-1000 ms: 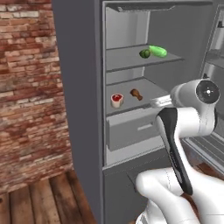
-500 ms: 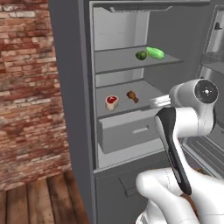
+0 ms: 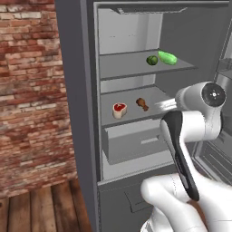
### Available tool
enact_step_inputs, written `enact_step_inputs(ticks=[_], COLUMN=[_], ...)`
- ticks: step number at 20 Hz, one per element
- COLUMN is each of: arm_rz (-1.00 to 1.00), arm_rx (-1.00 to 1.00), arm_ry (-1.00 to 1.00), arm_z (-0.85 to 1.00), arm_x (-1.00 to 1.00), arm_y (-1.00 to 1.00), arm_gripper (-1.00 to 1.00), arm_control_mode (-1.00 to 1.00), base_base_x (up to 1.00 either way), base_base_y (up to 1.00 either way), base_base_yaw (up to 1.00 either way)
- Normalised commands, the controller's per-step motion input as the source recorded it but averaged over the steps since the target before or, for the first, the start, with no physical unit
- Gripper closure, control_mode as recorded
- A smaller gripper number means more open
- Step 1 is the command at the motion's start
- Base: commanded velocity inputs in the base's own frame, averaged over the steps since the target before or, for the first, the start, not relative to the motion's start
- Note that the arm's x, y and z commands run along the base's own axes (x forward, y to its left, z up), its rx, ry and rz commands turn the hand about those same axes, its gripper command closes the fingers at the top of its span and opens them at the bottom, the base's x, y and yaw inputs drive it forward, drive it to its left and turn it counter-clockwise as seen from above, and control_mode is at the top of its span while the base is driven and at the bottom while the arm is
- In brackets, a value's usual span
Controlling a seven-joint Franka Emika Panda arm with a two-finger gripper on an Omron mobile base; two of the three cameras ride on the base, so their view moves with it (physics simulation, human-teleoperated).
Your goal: Gather the corn and avocado from the fridge and place them on a tray on the dining counter. Then gather the steak and chicken drumstick from the fridge and place them on the other tray.
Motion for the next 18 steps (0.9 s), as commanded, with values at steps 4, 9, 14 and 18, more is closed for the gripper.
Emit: enact_step_inputs(ticks=[4, 9, 14, 18], arm_rz=[0.17, 0.16, 0.05, -0.02], arm_rx=[0.03, 0.10, 0.00, -0.05], arm_ry=[0.01, 0.00, 0.10, 0.30], arm_z=[-0.61, -0.65, -0.19, 0.08], arm_x=[0.59, 0.58, 0.50, 0.41], arm_y=[-0.16, -0.29, -0.03, 0.00], arm_gripper=[-1.00, -1.00, -1.00, -1.00], arm_control_mode=[-1.00, -1.00, -1.00, -1.00], base_base_x=[0.00, 0.00, 0.00, 0.00], base_base_y=[0.00, 0.00, 0.00, 0.00], base_base_yaw=[0.00, 0.00, 0.00, 0.00])
